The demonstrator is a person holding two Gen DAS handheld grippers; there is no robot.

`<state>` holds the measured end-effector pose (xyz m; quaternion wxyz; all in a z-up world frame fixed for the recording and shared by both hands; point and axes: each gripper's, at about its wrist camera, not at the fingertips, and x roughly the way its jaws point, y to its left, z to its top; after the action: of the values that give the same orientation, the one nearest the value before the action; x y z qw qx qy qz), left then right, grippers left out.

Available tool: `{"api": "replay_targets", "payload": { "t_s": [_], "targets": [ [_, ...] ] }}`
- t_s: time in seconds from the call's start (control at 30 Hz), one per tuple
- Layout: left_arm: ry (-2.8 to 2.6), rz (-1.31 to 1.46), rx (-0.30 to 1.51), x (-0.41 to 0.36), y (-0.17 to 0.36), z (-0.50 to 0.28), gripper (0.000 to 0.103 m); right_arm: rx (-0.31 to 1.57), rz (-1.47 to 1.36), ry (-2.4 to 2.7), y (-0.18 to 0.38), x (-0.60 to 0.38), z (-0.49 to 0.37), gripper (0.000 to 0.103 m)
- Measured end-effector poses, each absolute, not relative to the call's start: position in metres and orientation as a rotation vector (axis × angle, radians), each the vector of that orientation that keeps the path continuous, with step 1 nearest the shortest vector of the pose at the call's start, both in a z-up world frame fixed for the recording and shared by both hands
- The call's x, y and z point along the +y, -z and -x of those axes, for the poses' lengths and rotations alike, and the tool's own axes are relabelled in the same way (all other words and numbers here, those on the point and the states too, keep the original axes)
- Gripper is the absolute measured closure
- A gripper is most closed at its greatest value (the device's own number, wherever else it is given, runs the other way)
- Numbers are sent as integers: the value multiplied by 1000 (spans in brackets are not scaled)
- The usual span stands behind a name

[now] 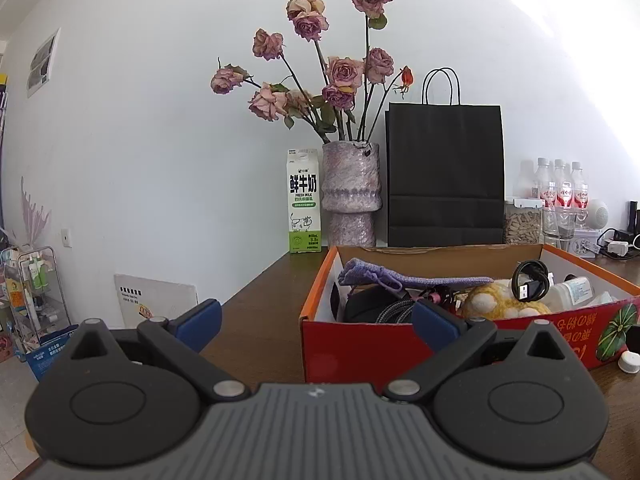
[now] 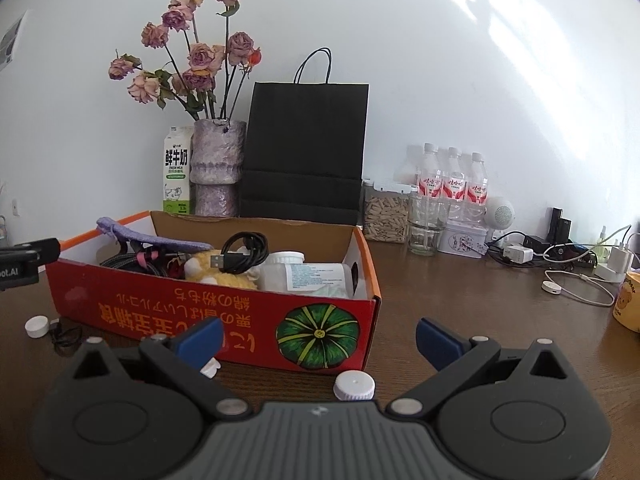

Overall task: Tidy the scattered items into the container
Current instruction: 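Close the right gripper on a white ribbed cap while the left grasps another white cap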

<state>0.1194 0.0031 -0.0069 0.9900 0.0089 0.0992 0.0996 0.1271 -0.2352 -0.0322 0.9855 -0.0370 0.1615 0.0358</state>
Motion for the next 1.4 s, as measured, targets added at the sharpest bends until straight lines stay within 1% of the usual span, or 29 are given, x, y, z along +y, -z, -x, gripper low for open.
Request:
{"api": "replay_targets", "payload": {
  "t_s": [0.47,1.03,1.2,1.23,1.27,1.33,1.4],
  "targets": [
    [-196,-29,291,19,9,-108,0,391,46,-65,36,-249,-118,1],
    [-154,-53,525,38,22,-125,0,543,-14,-27,48,-273,-128,3],
    [-175,-15,577,46,27,-131,0,572,-11,-28,50,-273,-131,3],
    [-175,-8,598,47,28,-134,2,581,-13,-26,51,-273,-133,3],
    [-174,-1,621,49,30,-137,6,594,-13,-25,52,-273,-135,4],
    [-168,13,671,52,34,-144,12,622,-12,-20,53,-273,-139,7],
    [-167,34,671,56,34,-144,13,655,-14,-20,56,-273,-144,7]
  ]
}}
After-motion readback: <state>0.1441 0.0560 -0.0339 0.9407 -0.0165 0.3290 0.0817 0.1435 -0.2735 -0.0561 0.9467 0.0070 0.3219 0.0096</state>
